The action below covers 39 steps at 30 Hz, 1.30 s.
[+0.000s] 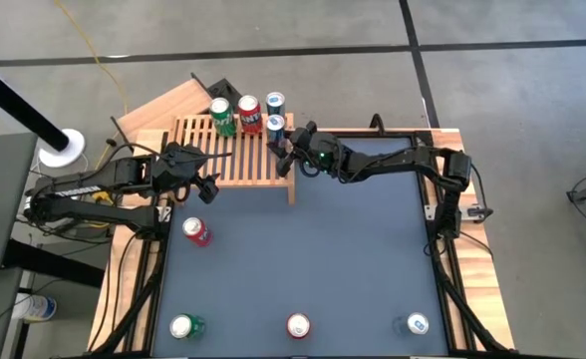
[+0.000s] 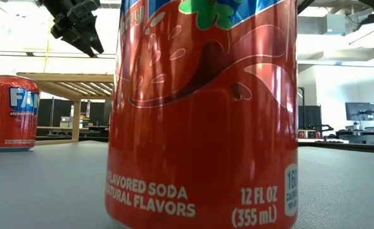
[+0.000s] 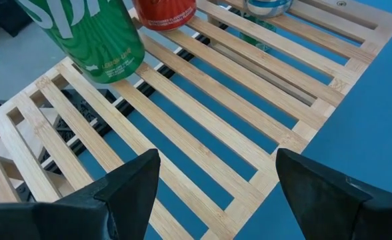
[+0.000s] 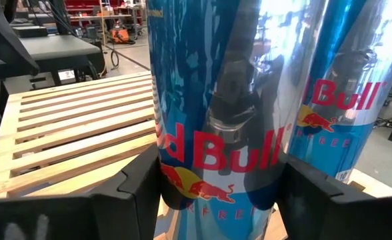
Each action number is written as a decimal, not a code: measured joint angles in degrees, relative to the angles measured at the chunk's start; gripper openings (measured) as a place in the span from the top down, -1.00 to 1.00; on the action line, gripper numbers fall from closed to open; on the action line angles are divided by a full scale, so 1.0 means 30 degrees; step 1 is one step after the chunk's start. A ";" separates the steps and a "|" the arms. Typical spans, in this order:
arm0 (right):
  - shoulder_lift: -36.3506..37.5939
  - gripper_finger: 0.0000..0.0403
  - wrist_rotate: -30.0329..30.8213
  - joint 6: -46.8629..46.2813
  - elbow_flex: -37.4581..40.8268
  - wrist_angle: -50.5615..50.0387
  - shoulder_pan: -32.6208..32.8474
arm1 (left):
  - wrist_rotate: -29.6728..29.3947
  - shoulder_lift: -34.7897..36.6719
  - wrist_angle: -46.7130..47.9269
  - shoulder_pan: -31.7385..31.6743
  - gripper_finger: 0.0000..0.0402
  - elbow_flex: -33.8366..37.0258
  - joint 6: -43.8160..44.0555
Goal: Place canned beverage on shelf
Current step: Put the top blue soda can on the shelf aligned with the other blue soda can
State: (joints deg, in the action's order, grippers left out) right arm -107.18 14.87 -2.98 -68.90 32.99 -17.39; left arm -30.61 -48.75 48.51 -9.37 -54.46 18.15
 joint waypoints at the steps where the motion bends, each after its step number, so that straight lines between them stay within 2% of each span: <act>1: 0.0000 -0.17 0.0000 0.0000 0.0000 0.0000 0.0000 | 0.0020 0.0000 0.0006 0.0000 -0.43 0.0000 0.0000; 16: 0.0007 -0.37 -0.0007 0.0937 0.0007 -0.0197 -0.0015 | 0.0074 0.0000 0.0021 0.0000 -0.43 0.0000 -0.0095; 27: 0.0008 -0.38 -0.0007 0.1701 0.0007 -0.0193 -0.0015 | 0.0103 0.0000 0.0021 0.0000 -0.43 0.0000 -0.0109; 39: 0.0569 -0.38 -0.0503 0.2229 0.0022 -0.1658 -0.0169 | 0.0110 0.0000 0.0021 0.0000 -0.43 0.0000 -0.0117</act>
State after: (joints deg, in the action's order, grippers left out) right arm -105.47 13.37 3.70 -68.84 28.02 -17.89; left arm -30.28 -48.75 48.58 -9.37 -54.46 17.80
